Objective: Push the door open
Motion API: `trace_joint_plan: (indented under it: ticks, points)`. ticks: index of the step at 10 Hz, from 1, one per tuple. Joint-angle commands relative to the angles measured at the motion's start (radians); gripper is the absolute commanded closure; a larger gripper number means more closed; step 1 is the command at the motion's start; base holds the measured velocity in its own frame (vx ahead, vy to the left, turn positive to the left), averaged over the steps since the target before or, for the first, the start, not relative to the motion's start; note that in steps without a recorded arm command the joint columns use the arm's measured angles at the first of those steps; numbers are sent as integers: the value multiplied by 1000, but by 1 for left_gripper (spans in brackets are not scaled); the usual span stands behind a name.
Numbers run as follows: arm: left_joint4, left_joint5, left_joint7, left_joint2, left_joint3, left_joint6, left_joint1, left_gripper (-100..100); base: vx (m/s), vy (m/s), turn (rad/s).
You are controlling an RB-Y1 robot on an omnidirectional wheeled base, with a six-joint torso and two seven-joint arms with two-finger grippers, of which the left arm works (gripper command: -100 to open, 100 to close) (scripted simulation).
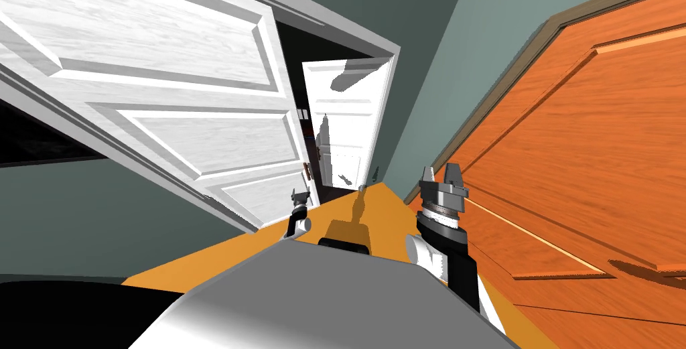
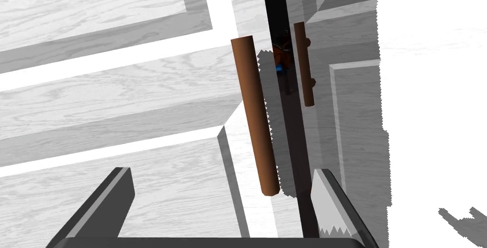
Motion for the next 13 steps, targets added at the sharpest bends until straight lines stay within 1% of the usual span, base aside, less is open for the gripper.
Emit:
trace_joint_plan:
  ticks: [1,2,5,6,9,10,13]
  points:
    - [31,18,28,-3,2,-6,-11,-100,83,50,-77]
    - [73,39,62,-5,4,-15,-28,-100,119,72,-133]
    - [125,65,103,-7,7,-27,-48,-100,98,66,-75]
    - [157,81,129,-9,9,-34,-60,-100,109,71,-95]
    - [222,113,180,-14,12,-48,-85,-100,110,75,-90]
    - [220,106,172,-12,11,-50,-85,-100,40,32,-14]
    - [230,111,181,-4,15,-52,-87,-100,145,87,-24]
